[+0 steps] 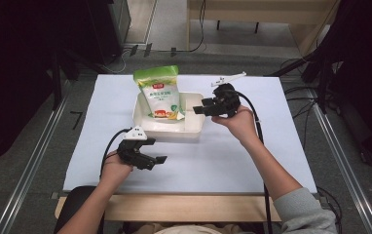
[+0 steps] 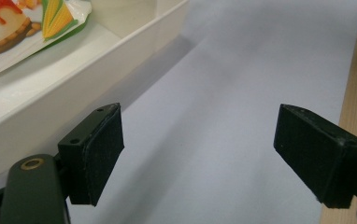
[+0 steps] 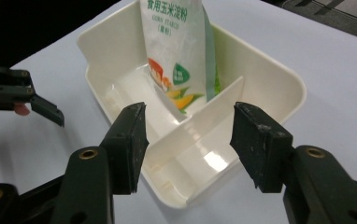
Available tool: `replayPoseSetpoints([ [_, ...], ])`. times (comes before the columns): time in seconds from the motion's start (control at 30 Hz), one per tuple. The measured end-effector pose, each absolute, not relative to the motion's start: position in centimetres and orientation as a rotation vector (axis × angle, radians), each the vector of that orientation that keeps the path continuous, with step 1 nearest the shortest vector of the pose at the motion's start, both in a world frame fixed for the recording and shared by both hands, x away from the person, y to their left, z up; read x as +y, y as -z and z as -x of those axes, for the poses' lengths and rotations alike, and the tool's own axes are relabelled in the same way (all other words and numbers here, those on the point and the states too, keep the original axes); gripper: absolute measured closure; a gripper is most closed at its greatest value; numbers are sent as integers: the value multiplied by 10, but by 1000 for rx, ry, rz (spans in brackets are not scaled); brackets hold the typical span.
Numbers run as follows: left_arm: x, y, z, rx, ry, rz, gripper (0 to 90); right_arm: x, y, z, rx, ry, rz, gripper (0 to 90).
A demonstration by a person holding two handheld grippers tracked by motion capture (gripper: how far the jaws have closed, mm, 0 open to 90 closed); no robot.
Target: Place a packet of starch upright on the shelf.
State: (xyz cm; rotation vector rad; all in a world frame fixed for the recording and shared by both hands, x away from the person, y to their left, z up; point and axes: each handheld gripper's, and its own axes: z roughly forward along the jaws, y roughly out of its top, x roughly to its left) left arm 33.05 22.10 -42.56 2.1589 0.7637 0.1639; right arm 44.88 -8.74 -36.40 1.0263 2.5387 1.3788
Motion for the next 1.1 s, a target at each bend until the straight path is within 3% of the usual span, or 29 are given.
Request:
replayPoseSetpoints([
  [1.1,222,425,-331,770,-164,-2163,167,-154,408,-377,2520,-1330,-1097,456],
])
